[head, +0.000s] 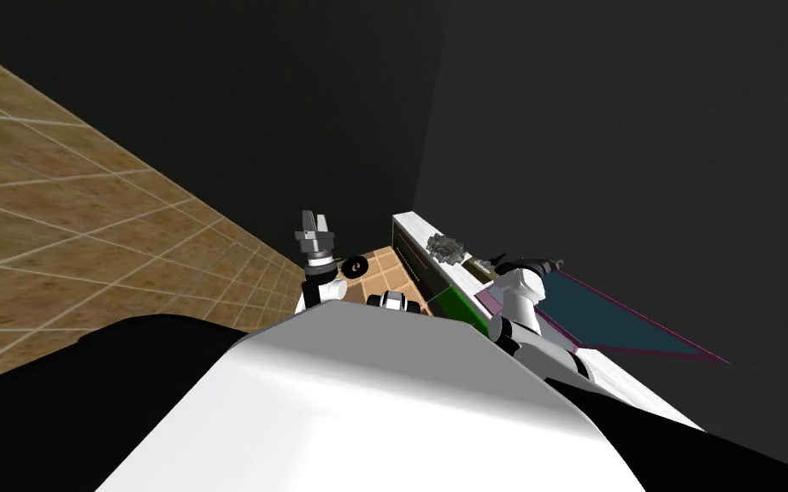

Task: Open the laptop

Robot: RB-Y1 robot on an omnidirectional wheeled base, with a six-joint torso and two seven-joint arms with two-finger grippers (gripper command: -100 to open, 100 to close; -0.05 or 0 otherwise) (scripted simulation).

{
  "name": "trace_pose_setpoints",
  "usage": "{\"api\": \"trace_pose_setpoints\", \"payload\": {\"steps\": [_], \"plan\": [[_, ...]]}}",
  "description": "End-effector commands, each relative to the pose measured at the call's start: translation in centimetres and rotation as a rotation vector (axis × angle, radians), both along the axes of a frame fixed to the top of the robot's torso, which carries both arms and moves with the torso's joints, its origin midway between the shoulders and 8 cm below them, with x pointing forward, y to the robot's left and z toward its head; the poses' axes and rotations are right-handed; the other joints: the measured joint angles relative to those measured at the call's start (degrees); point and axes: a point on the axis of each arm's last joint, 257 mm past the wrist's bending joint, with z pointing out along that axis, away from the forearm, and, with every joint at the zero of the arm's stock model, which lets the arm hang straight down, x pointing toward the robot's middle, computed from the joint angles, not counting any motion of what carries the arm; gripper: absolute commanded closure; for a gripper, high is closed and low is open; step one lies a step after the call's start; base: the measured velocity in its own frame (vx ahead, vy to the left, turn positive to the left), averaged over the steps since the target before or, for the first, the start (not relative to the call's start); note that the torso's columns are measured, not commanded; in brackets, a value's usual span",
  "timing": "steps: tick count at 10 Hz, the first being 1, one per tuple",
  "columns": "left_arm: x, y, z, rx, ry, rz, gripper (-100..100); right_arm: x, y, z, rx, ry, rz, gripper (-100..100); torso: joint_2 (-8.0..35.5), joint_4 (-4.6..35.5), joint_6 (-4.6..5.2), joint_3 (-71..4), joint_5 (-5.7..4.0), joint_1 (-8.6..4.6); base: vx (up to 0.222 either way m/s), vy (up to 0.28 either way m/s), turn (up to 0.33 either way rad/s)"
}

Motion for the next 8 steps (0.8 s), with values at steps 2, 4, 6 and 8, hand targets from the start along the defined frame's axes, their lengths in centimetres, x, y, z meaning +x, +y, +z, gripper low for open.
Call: {"api": "trace_pose_setpoints", "payload": {"steps": [2,4,6,8], "plan": [[0.0,0.0,0.0,0.0,0.0,0.0,0,4.3,4.0,0.8,-0.009,-0.02,0.137,100,-0.3,-0.1,0.13,-0.2,0.04,0.0,0.185,0.017,-0.441],[0.0,0.0,0.0,0.0,0.0,0.0,0,6.5,6.6,1.2,-0.014,-0.025,0.215,100,0.0,-0.1,-0.04,0.0,-0.1,-0.11,0.176,0.061,-0.417],[0.0,0.0,0.0,0.0,0.0,0.0,0,8.6,9.6,1.3,-0.017,-0.028,0.298,100,0.2,0.0,-0.12,0.1,-0.1,-0.17,0.144,0.067,-0.337],[0.0,0.0,0.0,0.0,0.0,0.0,0,9.1,10.4,1.0,-0.022,-0.016,0.316,100,0.2,0.0,-0.03,0.1,-0.05,-0.11,0.096,0.031,-0.321]]}}
